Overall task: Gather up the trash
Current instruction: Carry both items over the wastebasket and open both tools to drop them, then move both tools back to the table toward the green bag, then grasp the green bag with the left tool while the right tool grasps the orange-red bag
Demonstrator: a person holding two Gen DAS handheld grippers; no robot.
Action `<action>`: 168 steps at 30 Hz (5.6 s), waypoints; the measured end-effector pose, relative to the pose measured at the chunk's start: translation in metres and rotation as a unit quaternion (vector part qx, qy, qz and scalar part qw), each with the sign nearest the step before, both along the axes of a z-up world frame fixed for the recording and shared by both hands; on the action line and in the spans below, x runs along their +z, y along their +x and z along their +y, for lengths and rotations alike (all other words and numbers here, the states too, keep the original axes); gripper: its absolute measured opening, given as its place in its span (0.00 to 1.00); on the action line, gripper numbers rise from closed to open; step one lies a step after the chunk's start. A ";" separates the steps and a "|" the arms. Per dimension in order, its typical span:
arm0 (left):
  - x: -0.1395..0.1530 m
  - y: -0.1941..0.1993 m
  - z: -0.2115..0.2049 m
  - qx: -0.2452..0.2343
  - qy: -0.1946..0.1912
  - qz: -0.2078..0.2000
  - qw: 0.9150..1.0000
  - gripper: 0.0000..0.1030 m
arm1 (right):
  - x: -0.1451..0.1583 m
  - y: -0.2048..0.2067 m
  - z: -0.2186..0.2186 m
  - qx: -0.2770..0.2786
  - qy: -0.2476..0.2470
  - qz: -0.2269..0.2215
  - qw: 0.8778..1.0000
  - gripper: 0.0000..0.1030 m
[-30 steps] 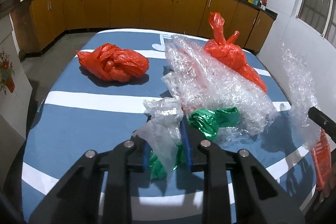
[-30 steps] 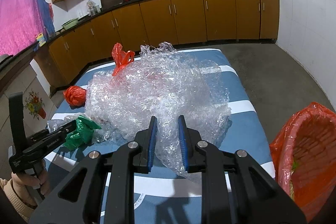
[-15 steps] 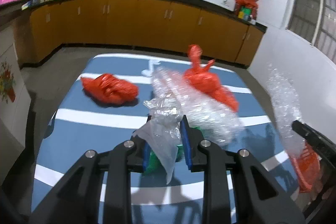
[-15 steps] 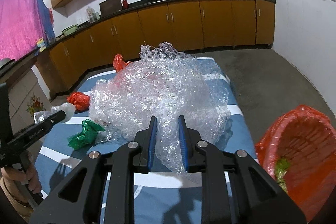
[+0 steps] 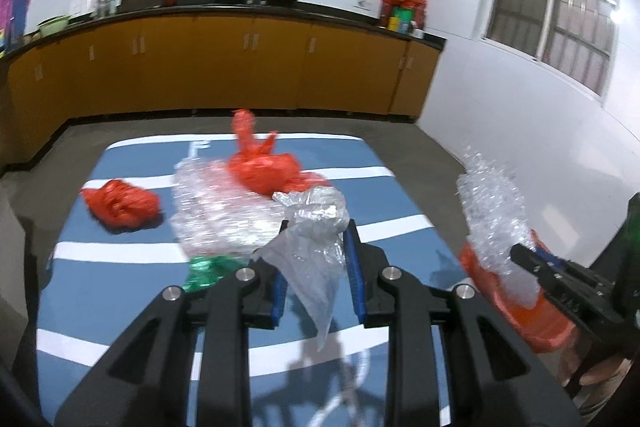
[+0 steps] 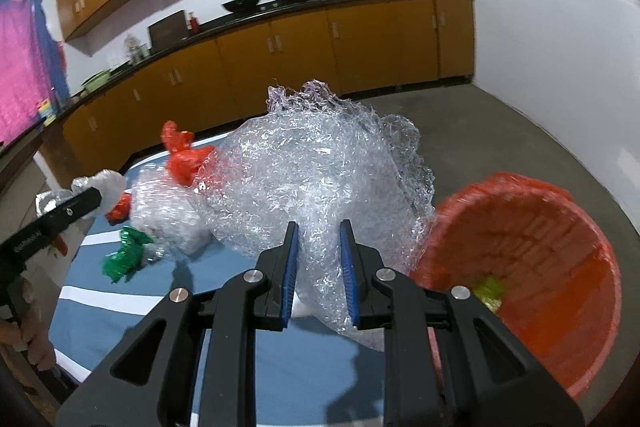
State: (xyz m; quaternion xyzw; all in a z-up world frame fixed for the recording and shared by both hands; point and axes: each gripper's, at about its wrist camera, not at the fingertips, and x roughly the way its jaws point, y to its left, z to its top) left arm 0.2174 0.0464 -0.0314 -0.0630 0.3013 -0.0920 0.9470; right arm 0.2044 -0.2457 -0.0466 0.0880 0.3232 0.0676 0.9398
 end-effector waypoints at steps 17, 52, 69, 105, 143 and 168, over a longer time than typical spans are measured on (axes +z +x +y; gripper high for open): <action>-0.004 0.008 -0.124 -0.126 -0.011 0.011 0.992 0.26 | -0.019 -0.029 -0.100 -0.115 0.023 0.026 0.993 0.21; -0.054 0.028 -0.268 -0.261 -0.004 0.062 0.963 0.38 | -0.038 -0.044 -0.179 -0.189 0.101 0.033 0.976 0.30; -0.053 0.024 -0.197 -0.166 0.019 0.039 0.985 0.55 | -0.029 -0.041 -0.163 -0.188 0.056 0.029 0.980 0.47; -0.071 0.010 0.079 0.124 0.069 0.043 0.989 0.64 | -0.012 0.035 0.061 0.051 0.002 0.014 0.999 0.47; -0.087 0.025 0.145 0.148 0.012 0.082 0.986 0.24 | -0.010 0.137 0.185 0.149 0.010 0.020 0.989 0.47; -0.083 0.032 0.150 0.154 0.000 0.074 0.985 0.24 | -0.035 0.171 0.191 0.170 -0.011 0.070 0.983 0.24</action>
